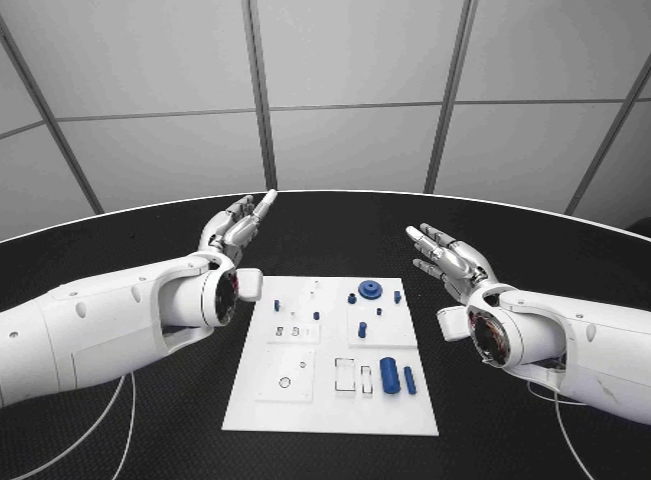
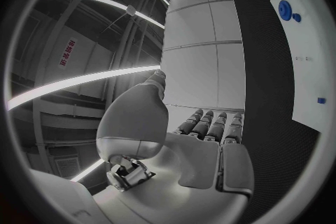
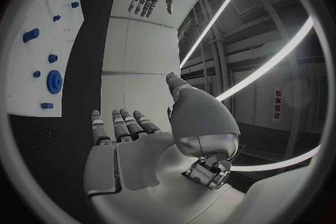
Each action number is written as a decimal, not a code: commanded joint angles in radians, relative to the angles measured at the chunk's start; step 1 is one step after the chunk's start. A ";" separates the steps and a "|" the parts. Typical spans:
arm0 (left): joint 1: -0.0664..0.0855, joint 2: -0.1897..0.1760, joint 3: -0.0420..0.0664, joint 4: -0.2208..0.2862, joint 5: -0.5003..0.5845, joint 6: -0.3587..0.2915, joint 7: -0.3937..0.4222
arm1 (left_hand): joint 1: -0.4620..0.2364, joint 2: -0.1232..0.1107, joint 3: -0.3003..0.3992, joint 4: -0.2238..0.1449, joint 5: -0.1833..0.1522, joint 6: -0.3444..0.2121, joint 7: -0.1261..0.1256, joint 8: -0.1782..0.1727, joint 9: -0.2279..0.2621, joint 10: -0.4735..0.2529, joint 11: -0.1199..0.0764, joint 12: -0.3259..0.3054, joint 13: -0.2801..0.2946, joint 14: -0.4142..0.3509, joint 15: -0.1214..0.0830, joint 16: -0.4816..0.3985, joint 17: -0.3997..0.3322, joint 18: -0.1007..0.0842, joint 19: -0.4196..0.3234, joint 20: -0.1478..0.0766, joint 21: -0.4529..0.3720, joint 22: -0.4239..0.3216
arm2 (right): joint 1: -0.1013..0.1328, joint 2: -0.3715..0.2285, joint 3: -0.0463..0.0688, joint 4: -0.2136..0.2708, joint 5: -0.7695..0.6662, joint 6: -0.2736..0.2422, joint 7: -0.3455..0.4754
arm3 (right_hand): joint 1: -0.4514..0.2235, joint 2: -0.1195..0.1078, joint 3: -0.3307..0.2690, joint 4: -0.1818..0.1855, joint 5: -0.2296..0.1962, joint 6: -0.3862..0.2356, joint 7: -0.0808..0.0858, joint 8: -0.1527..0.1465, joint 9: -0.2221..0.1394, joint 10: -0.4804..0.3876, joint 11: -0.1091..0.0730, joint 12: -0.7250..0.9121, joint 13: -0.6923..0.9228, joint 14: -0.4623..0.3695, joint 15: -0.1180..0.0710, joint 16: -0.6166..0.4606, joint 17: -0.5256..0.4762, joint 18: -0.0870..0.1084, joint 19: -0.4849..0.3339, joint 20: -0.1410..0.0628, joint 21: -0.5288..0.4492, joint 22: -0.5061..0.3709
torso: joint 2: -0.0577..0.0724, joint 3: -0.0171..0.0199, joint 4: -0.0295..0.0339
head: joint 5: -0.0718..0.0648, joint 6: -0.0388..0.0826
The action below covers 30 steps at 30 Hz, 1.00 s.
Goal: Assemble the parts on the task board
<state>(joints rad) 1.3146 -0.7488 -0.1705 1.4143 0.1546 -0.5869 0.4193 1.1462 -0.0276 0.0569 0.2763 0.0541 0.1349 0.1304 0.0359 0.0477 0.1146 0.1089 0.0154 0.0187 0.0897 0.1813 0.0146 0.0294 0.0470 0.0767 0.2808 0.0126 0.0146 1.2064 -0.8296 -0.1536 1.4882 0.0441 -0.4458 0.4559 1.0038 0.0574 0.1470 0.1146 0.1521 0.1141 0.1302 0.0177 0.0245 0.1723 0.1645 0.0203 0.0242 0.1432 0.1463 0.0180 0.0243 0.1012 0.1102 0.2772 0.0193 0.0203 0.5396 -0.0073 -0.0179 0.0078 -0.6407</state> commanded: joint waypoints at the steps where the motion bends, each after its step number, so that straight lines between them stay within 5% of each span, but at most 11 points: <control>1: 0.031 0.002 -0.010 -0.009 0.009 0.011 -0.005 | 0.047 -0.001 0.004 0.015 0.008 0.013 0.027 0.005 0.003 0.011 0.005 0.005 0.002 0.001 0.013 0.004 0.002 0.014 0.002 0.016 0.005 0.002 | 0.029 -0.007 -0.022 -0.011 0.006 0.061 -0.008 | 0.033 0.004 0.009 0.000 0.008 0.013 0.075 0.006 0.003 0.015 0.004 0.007 0.003 0.007 0.013 0.007 0.002 0.012 0.004 0.013 0.004 0.002 | 0.000 -0.0003 -0.0006 | 0.000 0.000; 9: 0.032 0.003 -0.010 -0.014 0.006 0.018 -0.006 | 0.049 -0.001 0.005 0.015 0.008 0.015 0.028 0.006 0.004 0.012 0.007 0.005 0.002 0.001 0.014 0.004 0.002 0.014 0.002 0.016 0.005 0.002 | 0.040 -0.037 -0.032 -0.013 -0.025 0.040 0.016 | 0.059 0.007 0.007 -0.025 0.010 0.039 0.089 0.013 0.009 0.047 0.016 0.009 0.005 0.031 0.023 0.011 0.006 0.018 0.016 0.013 0.008 0.004 | -0.002 -0.0018 -0.0004 | 0.007 -0.014; 15: 0.032 -0.005 -0.010 -0.011 0.001 0.043 -0.007 | 0.082 0.002 0.009 0.015 0.007 0.065 0.055 0.022 0.017 0.070 0.037 0.014 0.009 0.034 0.031 0.013 0.011 0.015 0.005 0.016 0.008 0.004 | 0.041 -0.053 -0.031 -0.014 -0.160 -0.030 0.036 | 0.227 -0.016 0.043 -0.171 0.009 0.271 0.121 0.080 0.054 0.321 0.052 0.040 0.026 0.337 0.052 0.086 0.050 0.049 0.212 0.017 0.072 0.034 | -0.002 -0.0017 0.0018 | 0.014 -0.026; 16: 0.032 -0.007 -0.010 -0.010 -0.002 0.046 -0.006 | 0.098 0.006 0.010 0.014 0.007 0.109 0.086 0.038 0.030 0.132 0.072 0.026 0.016 0.072 0.040 0.024 0.022 0.015 0.018 0.016 0.013 0.007 | 0.041 -0.054 -0.031 -0.015 -0.178 -0.037 0.036 | 0.243 -0.017 0.049 -0.187 0.010 0.310 0.126 0.091 0.060 0.380 0.060 0.047 0.028 0.391 0.059 0.101 0.056 0.043 0.266 0.018 0.089 0.042 | -0.002 -0.0015 0.0022 | 0.015 -0.027; 18: 0.032 -0.016 -0.010 -0.004 -0.015 0.061 -0.006 | 0.126 0.005 0.010 0.013 0.007 0.174 0.101 0.062 0.047 0.194 0.084 0.035 0.020 0.158 0.081 0.052 0.044 0.011 0.062 0.018 0.031 0.017 | 0.042 -0.057 -0.030 -0.016 -0.247 -0.054 0.029 | 0.283 -0.023 0.071 -0.224 0.025 0.445 0.127 0.137 0.087 0.577 0.075 0.087 0.044 0.581 0.070 0.162 0.085 0.045 0.487 0.014 0.170 0.079 | -0.002 -0.0012 0.0030 | 0.018 -0.029; 19: 0.032 -0.020 -0.010 -0.001 -0.019 0.064 -0.005 | 0.155 0.003 0.011 0.011 0.006 0.248 0.109 0.090 0.066 0.303 0.097 0.056 0.030 0.315 0.083 0.113 0.085 0.011 0.171 0.020 0.075 0.040 | 0.042 -0.058 -0.030 -0.015 -0.278 -0.059 0.025 | 0.291 -0.024 0.083 -0.237 0.029 0.509 0.127 0.158 0.098 0.655 0.068 0.100 0.045 0.629 0.064 0.178 0.090 0.049 0.518 0.014 0.184 0.082 | -0.002 -0.0016 0.0031 | 0.019 -0.032; 20: 0.032 -0.025 -0.010 0.004 -0.023 0.066 -0.004 | 0.186 0.005 0.015 0.007 0.007 0.340 0.138 0.126 0.090 0.461 0.126 0.090 0.044 0.512 0.045 0.189 0.132 0.012 0.328 0.018 0.140 0.073 | 0.043 -0.060 -0.030 -0.015 -0.318 -0.064 0.019 | 0.298 -0.030 0.097 -0.251 0.031 0.580 0.123 0.181 0.109 0.699 0.054 0.109 0.042 0.678 0.047 0.197 0.096 0.064 0.561 0.013 0.202 0.086 | -0.001 -0.0013 0.0026 | 0.020 -0.034; 22: 0.032 -0.036 -0.010 0.015 -0.034 0.074 -0.004 | 0.225 -0.003 0.018 0.005 0.006 0.429 0.129 0.160 0.112 0.612 0.123 0.110 0.048 0.607 0.028 0.224 0.154 0.033 0.521 0.011 0.221 0.107 | 0.045 -0.063 -0.029 -0.015 -0.421 -0.069 -0.001 | 0.299 -0.038 0.122 -0.267 0.037 0.654 0.116 0.201 0.116 0.750 0.038 0.114 0.040 0.741 0.028 0.218 0.109 0.081 0.615 0.010 0.223 0.091 | -0.001 -0.0019 0.0020 | 0.023 -0.040; 24: 0.032 -0.046 -0.010 0.025 -0.045 0.077 -0.007 | 0.252 -0.004 0.028 0.001 0.005 0.571 0.131 0.219 0.149 0.737 0.111 0.147 0.059 0.702 0.005 0.273 0.179 0.069 0.594 0.006 0.259 0.119 | 0.048 -0.064 -0.029 -0.014 -0.501 -0.067 -0.020 | 0.291 -0.047 0.156 -0.277 0.039 0.682 0.109 0.202 0.114 0.790 0.028 0.110 0.040 0.783 0.016 0.226 0.120 0.083 0.654 0.002 0.235 0.091 | -0.001 -0.0024 0.0008 | 0.020 -0.044; 26: 0.032 -0.055 -0.010 0.035 -0.055 0.083 -0.012 | 0.283 -0.012 0.038 -0.001 0.006 0.618 0.115 0.240 0.157 0.806 0.089 0.150 0.057 0.795 -0.024 0.324 0.214 0.119 0.675 0.006 0.300 0.129 | 0.051 -0.064 -0.029 -0.014 -0.571 -0.063 -0.040 | 0.280 -0.059 0.189 -0.282 0.037 0.709 0.103 0.204 0.115 0.825 0.018 0.106 0.040 0.828 0.002 0.237 0.134 0.084 0.692 -0.010 0.247 0.093 | -0.001 -0.0027 0.0011 | 0.017 -0.049; 30: 0.033 -0.081 -0.010 0.065 -0.072 0.098 -0.027 | 0.317 -0.019 0.057 0.002 0.006 0.681 0.094 0.262 0.167 0.911 0.058 0.160 0.063 0.910 -0.064 0.407 0.275 0.138 0.769 -0.013 0.353 0.144 | 0.056 -0.068 -0.027 -0.009 -0.739 -0.040 -0.097 | 0.258 -0.090 0.268 -0.288 0.038 0.763 0.084 0.209 0.120 0.907 -0.005 0.096 0.042 0.926 -0.034 0.263 0.176 0.083 0.786 -0.047 0.289 0.107 | -0.002 -0.0039 0.0012 | 0.012 -0.053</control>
<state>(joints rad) 1.3475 -0.8227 -0.1806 1.4721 0.0839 -0.4911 0.3944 1.4579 -0.0453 0.1112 0.2784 0.0603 0.8112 0.2022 0.2957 0.2143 1.0172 0.1693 0.1745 0.0813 0.9929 0.1192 0.4168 0.2999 0.1717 0.8394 0.2694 0.3619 0.1584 1.2613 -0.8968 -0.1812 1.4786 -0.5999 -0.4905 0.3754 1.2633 -0.0245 0.4024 -0.1732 0.1877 0.8686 0.2138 0.2230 0.1427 1.0674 0.1626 0.1202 0.0649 1.0555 0.1171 0.2766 0.1941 0.1716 0.8836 0.2354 0.3027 0.1257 0.5380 -0.0103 -0.0165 0.0228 -0.6910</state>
